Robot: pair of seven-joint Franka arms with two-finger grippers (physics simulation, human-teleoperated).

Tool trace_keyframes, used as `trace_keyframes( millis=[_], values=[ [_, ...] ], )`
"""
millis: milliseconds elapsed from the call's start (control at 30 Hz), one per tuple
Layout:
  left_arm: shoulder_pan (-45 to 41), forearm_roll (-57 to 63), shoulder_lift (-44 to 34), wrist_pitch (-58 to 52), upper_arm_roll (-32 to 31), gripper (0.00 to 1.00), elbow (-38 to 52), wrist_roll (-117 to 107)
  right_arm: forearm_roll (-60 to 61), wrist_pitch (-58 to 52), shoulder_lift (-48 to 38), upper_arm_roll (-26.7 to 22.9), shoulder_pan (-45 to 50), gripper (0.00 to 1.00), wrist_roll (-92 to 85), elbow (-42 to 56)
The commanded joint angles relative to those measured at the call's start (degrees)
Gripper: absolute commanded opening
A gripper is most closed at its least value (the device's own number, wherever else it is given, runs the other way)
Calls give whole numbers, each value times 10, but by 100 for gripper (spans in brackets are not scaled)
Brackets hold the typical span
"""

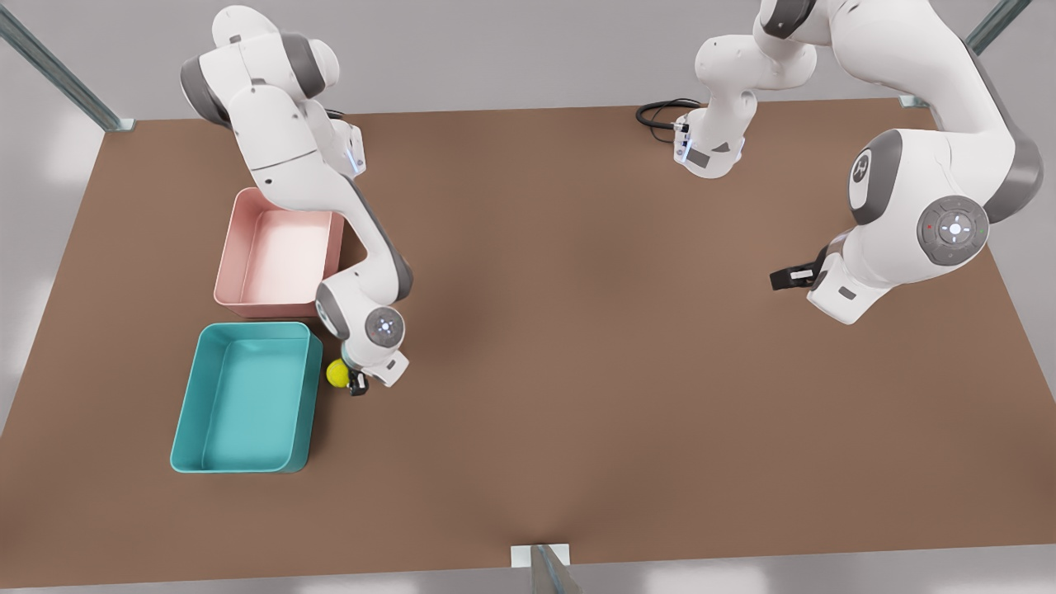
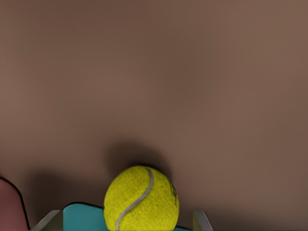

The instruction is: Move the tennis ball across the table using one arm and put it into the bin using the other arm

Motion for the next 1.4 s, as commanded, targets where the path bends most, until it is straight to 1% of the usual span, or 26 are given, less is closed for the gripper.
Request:
trace_keyframes(
  millis=[0,400,833,1367],
  values=[
    [0,0,-1,-4,0,100,0,-3,0,12,1,0,-2,100,-15,0],
    [1,0,-1,-5,0,100,0,-3,0,19,19,0,-7,100,-15,0],
    [4,0,2,-5,2,100,1,-3,-5,33,23,-4,-12,100,-16,-22],
    [4,1,2,-5,2,100,1,-3,-7,43,29,-11,-21,100,-22,-25]
  ],
)
